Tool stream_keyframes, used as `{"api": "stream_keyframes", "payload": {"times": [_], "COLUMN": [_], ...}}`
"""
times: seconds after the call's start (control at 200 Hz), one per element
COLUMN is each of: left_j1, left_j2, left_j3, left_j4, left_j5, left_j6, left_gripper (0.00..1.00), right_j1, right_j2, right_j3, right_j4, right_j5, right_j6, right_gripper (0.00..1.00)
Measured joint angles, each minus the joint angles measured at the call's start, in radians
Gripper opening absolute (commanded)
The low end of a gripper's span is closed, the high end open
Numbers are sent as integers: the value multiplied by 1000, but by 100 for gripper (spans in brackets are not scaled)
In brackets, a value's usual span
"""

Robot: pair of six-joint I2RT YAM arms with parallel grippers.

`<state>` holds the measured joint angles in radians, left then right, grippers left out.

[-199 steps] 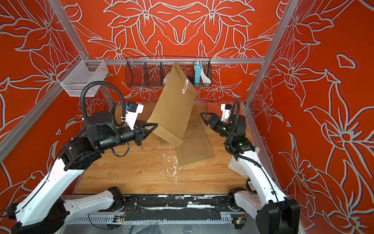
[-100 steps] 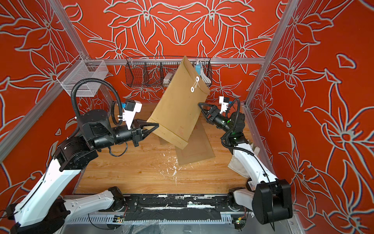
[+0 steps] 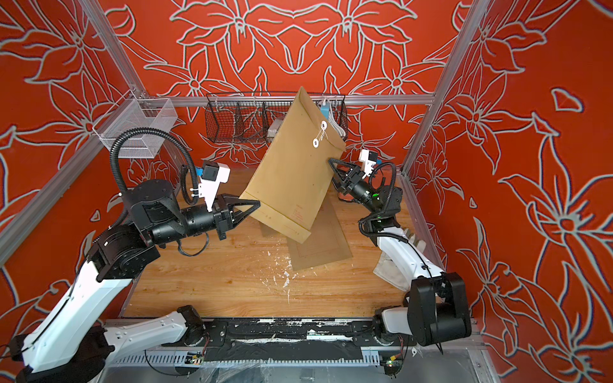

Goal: Open the file bag
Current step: Pick up the file bag from the center of the board.

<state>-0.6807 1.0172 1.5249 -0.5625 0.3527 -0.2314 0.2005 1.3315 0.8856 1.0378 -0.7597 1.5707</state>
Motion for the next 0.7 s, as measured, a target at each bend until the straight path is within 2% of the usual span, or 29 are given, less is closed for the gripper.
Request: {"api": "stream_keyframes", "payload": {"times": [0.25, 0.49, 0.586, 0.651, 0.701], "left_j1": [0, 0, 5, 21, 40], "left_j2": [-4, -8, 11, 35, 53], "left_j3": [-3, -2, 15, 36, 48], "left_j4": [2, -64, -112, -138, -150], "left_j5": [-63, -242, -300, -323, -333], "left_j6": [-13, -38, -54, -65, -69], "left_gripper": [0, 0, 17, 47, 65], "right_j1": [0, -4, -4, -5, -5], "right_j2": [-23, -136, -184, -216, -239], "right_j3": [0, -12, -12, -12, -12], "right_j4": [7, -131, -207, -274, -330], "right_j5": [20, 48, 56, 60, 62], "right_j6": [14, -107, -174, -231, -282], "right_gripper": [32, 7, 0, 0, 0]}}
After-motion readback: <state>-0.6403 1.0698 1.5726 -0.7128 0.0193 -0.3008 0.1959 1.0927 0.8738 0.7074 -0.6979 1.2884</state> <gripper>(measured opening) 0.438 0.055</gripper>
